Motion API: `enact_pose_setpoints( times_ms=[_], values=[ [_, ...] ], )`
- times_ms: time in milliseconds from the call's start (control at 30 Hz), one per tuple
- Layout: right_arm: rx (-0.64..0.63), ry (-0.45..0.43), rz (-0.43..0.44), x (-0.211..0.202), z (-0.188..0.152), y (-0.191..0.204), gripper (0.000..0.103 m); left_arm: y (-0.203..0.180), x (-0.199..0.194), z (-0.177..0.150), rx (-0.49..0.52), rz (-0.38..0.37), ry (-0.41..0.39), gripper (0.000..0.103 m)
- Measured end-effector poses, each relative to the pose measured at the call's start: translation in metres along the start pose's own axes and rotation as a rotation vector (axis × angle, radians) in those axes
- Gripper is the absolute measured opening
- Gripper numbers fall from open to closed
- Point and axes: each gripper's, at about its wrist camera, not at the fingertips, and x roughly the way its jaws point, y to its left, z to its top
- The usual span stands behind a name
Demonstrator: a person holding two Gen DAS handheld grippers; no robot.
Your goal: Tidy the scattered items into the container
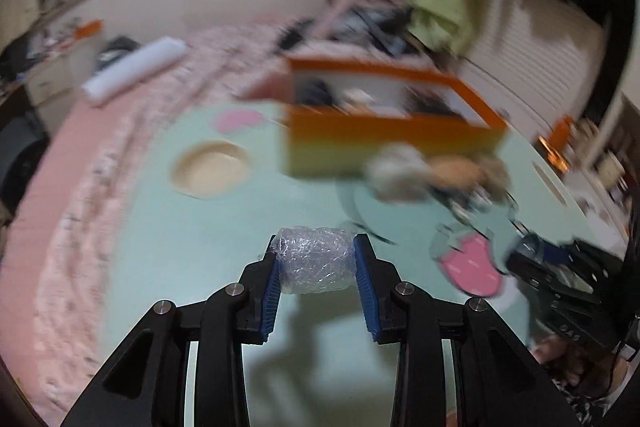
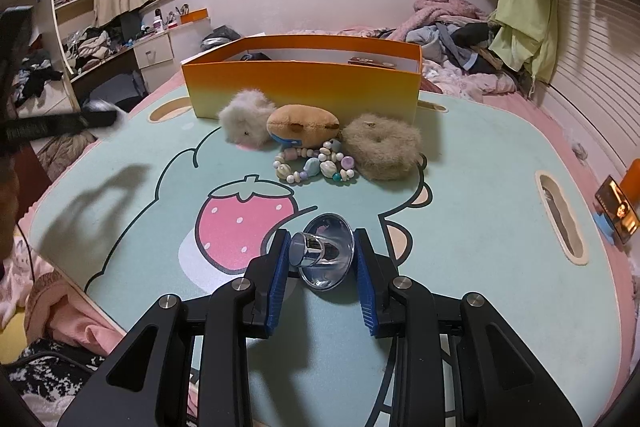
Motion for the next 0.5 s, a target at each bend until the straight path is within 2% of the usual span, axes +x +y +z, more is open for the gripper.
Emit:
enact_pose_setpoints(
  times_ms=[67, 167, 200, 267, 333, 367, 400, 500],
  values=[
    [-0.004, 0.000, -0.004, 0.000, 0.000, 0.000, 0.032, -0.019, 0.011, -0.002, 0.001, -0.028, 0.021, 0.032],
    [-0.003, -0.001, -0.003, 0.000, 0.000, 0.001, 0.032, -0.028, 0.023, -0.009, -0.021, -0.018, 0.021, 0.036],
    [-0.003, -0.001, -0.003, 0.000, 0.000, 0.001, 0.033, -0.028, 0.026, -0.011, -0.037, -0.005, 0.011, 0.042],
    [-0.004, 0.000, 0.002, 0.000, 0.000, 0.001, 0.036, -0.029, 0.025, -0.015, -0.052, 0.015, -0.021, 0.061],
    [-0.009, 0.000, 0.002, 0.001, 0.000, 0.002, 0.049, -0.031, 0.029, -0.016, -0.057, 0.029, -0.030, 0.094],
    [-0.013, 0.004, -0.008, 0.001, 0.000, 0.003, 0.068, -0.032, 0.030, -0.018, -0.052, 0.035, -0.024, 0.096],
    [-0.014, 0.010, -0.015, 0.003, -0.001, 0.003, 0.080, -0.033, 0.030, -0.020, -0.042, 0.042, -0.024, 0.096],
    [-0.006, 0.012, -0.011, 0.003, -0.001, 0.003, 0.080, -0.036, 0.032, -0.022, -0.021, 0.063, -0.027, 0.096]
  ],
)
